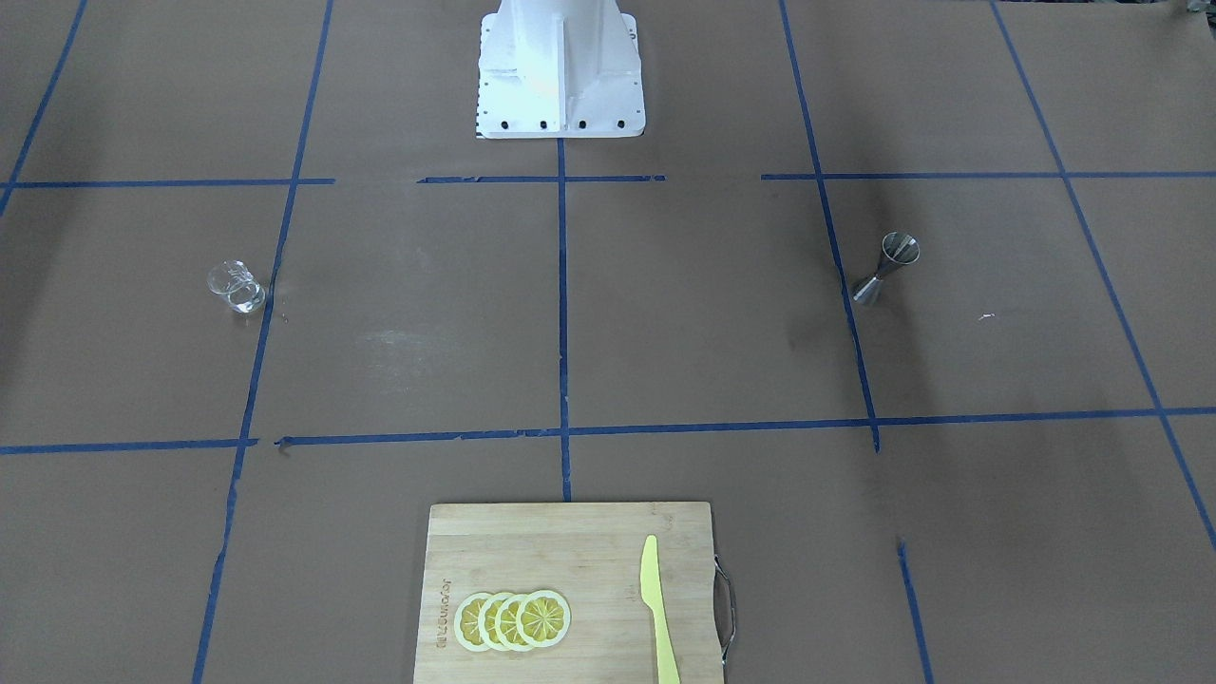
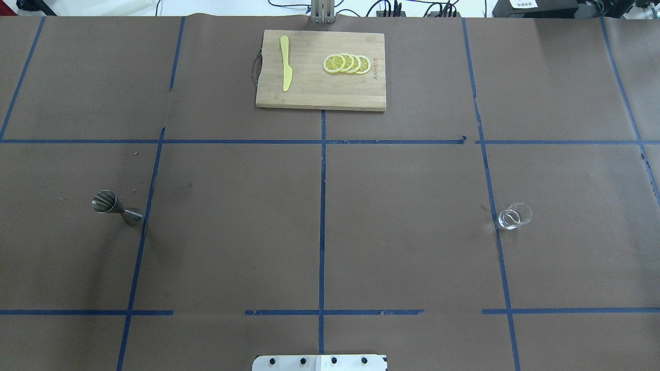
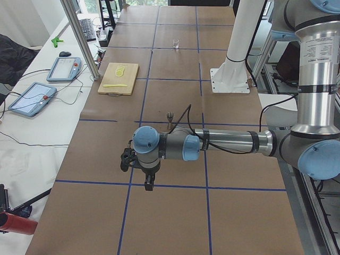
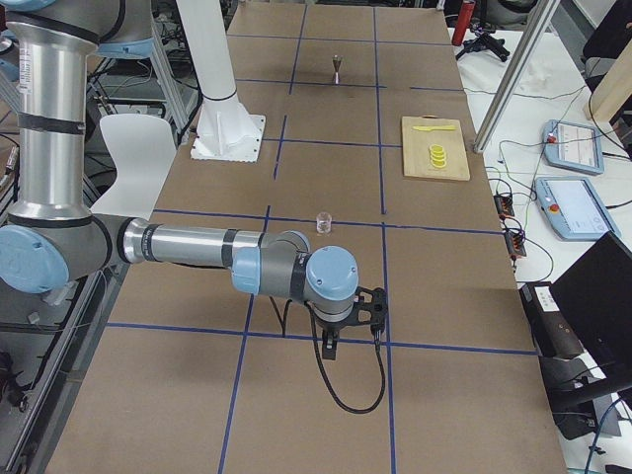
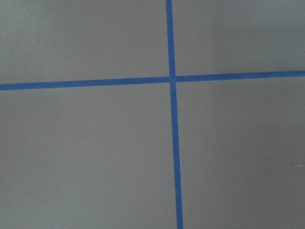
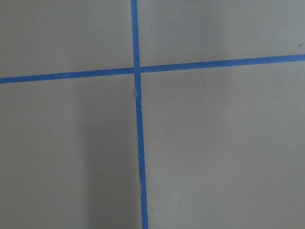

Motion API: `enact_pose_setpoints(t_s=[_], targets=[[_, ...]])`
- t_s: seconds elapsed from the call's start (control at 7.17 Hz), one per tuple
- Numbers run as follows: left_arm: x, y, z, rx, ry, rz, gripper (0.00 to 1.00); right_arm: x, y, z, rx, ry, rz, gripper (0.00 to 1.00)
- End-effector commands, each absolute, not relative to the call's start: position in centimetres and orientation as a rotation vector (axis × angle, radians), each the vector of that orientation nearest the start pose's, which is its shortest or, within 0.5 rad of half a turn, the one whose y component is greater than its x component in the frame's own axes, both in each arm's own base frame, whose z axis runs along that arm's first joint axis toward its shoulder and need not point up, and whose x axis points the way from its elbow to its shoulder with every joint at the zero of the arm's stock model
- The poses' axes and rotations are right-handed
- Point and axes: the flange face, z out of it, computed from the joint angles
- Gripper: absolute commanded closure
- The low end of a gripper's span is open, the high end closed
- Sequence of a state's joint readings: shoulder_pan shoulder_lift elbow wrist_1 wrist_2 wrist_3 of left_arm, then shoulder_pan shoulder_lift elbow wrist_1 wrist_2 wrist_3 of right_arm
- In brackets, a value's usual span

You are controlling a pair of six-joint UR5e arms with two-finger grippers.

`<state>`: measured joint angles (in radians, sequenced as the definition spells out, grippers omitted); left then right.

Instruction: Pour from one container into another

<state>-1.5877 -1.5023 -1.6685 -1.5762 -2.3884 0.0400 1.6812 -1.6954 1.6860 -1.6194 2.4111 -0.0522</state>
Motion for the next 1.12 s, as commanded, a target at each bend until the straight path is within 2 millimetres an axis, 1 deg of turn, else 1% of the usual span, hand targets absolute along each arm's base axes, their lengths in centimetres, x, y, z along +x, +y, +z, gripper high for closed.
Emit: enact_pose_setpoints(t_s=[0.0,0.14,0.28,0.42,0.56,0.7,0.84,0.98], targets=[[-6.8,-46.5,63.5,0.069,0.816,0.043,0.0,10.7,-43.0,65.3,0.024,-0.84,0.079,0.0],[-6.8,-46.6,62.2,0.096,0.818,0.054,0.0,10.7,-42.9,65.2,0.026,-0.844,0.079,0.0],[-6.9,-47.2,59.1,0.156,0.811,0.08,0.0,10.7,-42.9,65.2,0.026,-0.846,0.081,0.0],[-6.5,-47.5,54.9,0.233,0.804,0.121,0.0,10.7,-42.8,65.2,0.026,-0.846,0.081,0.0],[-6.5,-48.7,51.9,0.292,0.799,0.148,0.0,10.7,-42.8,65.1,0.029,-0.846,0.08,0.0],[-6.6,-49.5,51.0,0.313,0.76,0.155,0.0,10.7,-42.9,64.9,0.033,-0.845,0.078,0.0],[-6.4,-51.2,48.8,0.358,0.74,0.179,0.0,10.7,-42.9,64.8,0.035,-0.845,0.077,0.0],[-5.3,-52.2,46.7,0.385,0.756,0.208,0.0,10.7,-42.8,64.3,0.042,-0.845,0.074,0.0]])
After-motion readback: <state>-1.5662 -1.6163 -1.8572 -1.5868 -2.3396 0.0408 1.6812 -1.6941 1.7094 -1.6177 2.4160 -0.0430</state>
